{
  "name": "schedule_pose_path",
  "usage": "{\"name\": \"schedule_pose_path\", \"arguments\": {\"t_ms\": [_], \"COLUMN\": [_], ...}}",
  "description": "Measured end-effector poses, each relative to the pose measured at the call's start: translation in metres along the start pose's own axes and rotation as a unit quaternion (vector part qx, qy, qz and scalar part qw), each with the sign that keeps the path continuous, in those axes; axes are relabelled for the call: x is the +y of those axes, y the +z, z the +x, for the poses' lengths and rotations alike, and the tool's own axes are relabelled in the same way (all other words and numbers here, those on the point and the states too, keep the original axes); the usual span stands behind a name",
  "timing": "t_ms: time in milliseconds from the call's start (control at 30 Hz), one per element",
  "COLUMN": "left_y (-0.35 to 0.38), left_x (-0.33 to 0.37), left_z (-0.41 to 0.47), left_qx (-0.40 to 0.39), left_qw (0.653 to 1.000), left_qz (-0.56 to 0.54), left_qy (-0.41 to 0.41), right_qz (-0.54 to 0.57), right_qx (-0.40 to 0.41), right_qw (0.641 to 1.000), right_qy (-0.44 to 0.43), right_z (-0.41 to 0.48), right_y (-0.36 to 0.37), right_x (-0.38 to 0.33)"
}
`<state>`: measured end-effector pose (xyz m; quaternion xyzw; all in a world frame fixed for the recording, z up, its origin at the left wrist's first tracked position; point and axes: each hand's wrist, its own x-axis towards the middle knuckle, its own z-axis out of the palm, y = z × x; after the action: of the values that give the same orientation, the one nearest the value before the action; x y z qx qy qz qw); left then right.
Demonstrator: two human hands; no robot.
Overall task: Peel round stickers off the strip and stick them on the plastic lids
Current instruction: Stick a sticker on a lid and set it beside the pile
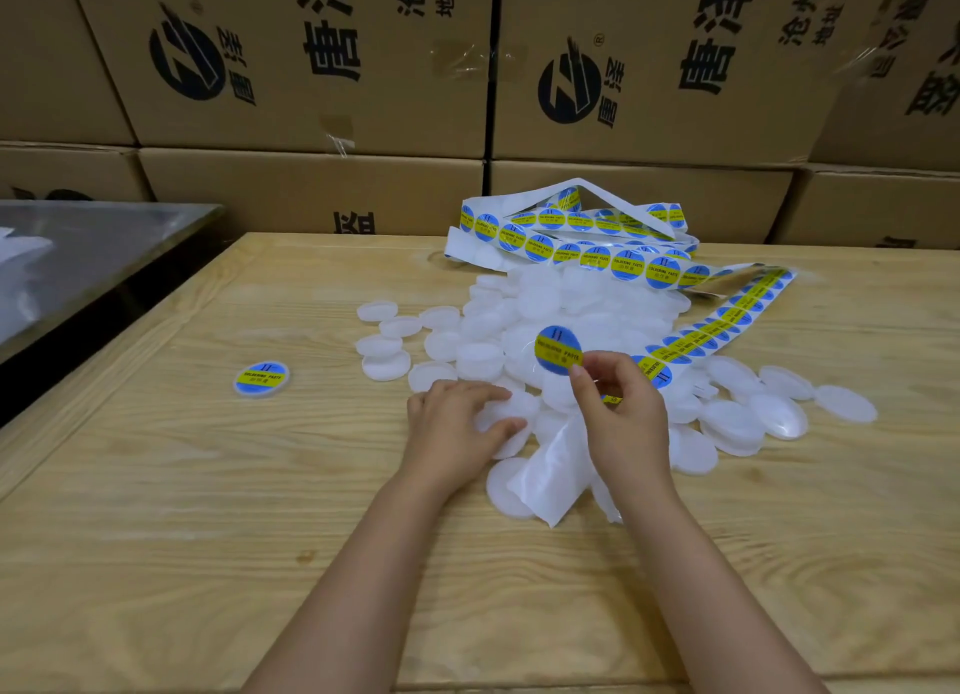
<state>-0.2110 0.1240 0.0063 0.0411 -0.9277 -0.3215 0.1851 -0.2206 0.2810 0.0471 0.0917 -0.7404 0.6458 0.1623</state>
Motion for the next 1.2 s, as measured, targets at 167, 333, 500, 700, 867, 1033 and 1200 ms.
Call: {"name": "schedule_pose_path", "arguments": {"t_ms": [167, 333, 500, 700, 867, 1033, 1200], "left_y": [-0.015, -0.032, -0.035, -0.025, -0.018, -0.017, -0.017], "left_x": [0.010, 0.015, 0.013, 0.024, 0.026, 0.024, 0.024], "left_z": [-0.003, -0.004, -0.005, -0.005, -0.006, -0.003, -0.003], "left_qx": [-0.012, -0.132, -0.203, -0.129, -0.119, -0.096, -0.088], "left_qw": [0.943, 0.853, 0.831, 0.833, 0.816, 0.818, 0.808], "left_qz": [-0.330, -0.505, -0.518, -0.531, -0.556, -0.553, -0.568], "left_qy": [-0.046, -0.014, -0.015, -0.092, -0.104, -0.126, -0.131], "right_qz": [0.033, 0.092, 0.122, 0.173, 0.145, 0.135, 0.134], "right_qx": [0.021, -0.054, -0.143, -0.067, -0.055, -0.034, -0.038], "right_qw": [0.999, 0.993, 0.978, 0.979, 0.987, 0.990, 0.990], "right_qy": [-0.004, 0.044, 0.086, 0.081, 0.039, 0.024, 0.010], "right_z": [0.000, 0.003, 0.002, 0.002, -0.004, -0.003, -0.003], "right_y": [-0.001, -0.002, -0.004, -0.002, 0.005, 0.004, 0.005], "right_x": [0.001, -0.001, 0.000, 0.000, 0.000, 0.001, 0.001]}}
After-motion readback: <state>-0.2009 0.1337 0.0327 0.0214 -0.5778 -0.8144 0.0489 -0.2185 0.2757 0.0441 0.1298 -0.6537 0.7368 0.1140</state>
